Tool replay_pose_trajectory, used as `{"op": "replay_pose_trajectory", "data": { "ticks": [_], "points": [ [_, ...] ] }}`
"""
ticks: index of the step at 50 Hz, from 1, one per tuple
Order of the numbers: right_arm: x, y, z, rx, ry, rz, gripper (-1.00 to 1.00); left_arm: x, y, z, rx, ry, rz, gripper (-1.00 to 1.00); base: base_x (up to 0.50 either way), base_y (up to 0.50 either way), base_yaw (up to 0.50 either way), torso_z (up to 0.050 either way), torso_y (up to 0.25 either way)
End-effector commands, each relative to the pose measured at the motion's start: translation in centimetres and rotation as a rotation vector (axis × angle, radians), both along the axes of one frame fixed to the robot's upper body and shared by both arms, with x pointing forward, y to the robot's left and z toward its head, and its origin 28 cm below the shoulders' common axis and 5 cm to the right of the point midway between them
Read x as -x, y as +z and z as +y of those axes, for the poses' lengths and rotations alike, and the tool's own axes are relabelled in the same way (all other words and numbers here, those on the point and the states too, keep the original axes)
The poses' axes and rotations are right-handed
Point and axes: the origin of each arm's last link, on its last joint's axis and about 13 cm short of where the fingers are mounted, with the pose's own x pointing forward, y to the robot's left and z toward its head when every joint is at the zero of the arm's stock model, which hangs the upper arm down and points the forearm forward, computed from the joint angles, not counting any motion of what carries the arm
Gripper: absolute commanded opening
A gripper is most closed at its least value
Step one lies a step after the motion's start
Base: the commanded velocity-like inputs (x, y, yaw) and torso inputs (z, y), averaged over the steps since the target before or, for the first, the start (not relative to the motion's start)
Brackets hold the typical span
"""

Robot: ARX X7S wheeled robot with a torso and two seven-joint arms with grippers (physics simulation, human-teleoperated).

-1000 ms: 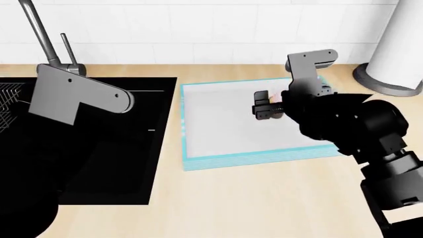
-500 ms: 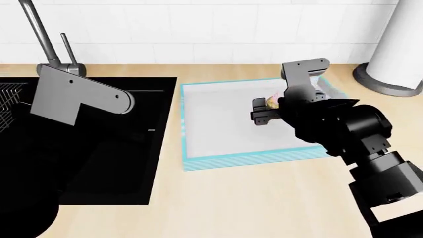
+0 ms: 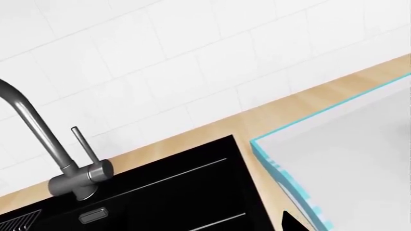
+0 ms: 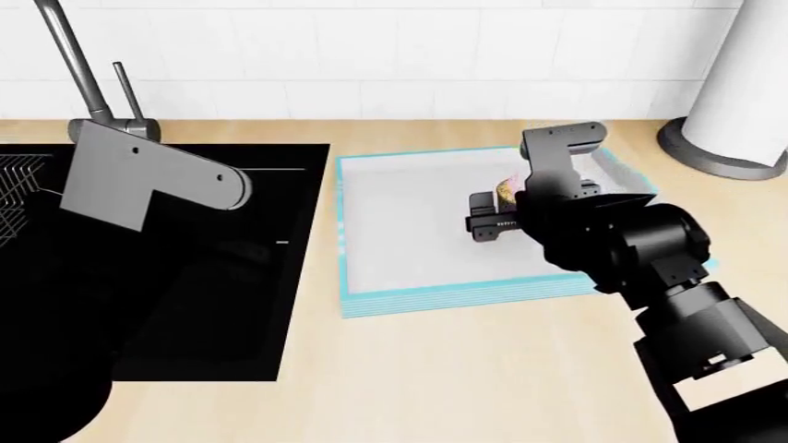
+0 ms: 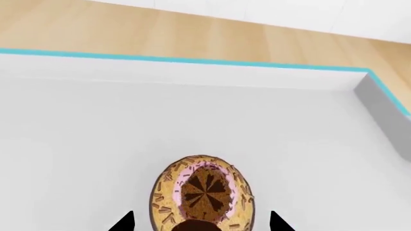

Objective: Move the fresh-baked cupcake off the tray onto the counter, and place the bowl used for mixing into the sink.

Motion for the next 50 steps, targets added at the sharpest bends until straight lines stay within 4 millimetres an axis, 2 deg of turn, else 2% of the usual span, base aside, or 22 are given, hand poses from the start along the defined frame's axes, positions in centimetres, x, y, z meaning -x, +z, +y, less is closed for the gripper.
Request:
{"op": "replay_pose_trajectory", "data": {
  "ticks": [1,22,23,39,44,50],
  "points": [
    [-0.2,-0.5,0.0,-0.002,-0.004,0.007,1.0,-0.1,0.0,0.0,-0.001,-0.004,0.001,1.0,0.0,0.0,0.0,0.0,0.0],
    [-0.6,-1.1,-0.1,-0.002,-0.006,0.013,1.0,-0.1,-0.2,0.0,-0.002,0.001,0.009,1.0,0.0,0.0,0.0,0.0,0.0],
    [-0.6,-1.1,-0.1,-0.003,-0.005,0.013,-1.0,-0.1,-0.2,0.0,-0.003,0.002,0.008,1.0,0.0,0.0,0.0,0.0,0.0],
    [-0.4,-1.5,0.0,0.032,0.039,-0.015,-1.0,0.2,-0.2,0.1,-0.001,0.007,0.007,1.0,0.0,0.0,0.0,0.0,0.0],
    [-0.2,-0.5,-0.1,0.024,0.029,-0.049,-1.0,0.5,-0.1,0.1,0.0,0.009,0.001,1.0,0.0,0.0,0.0,0.0,0.0],
    [0.3,1.6,-0.6,0.011,0.016,-0.113,-1.0,0.6,0.1,0.1,0.004,0.007,-0.008,1.0,0.0,0.0,0.0,0.0,0.0]
  ]
}}
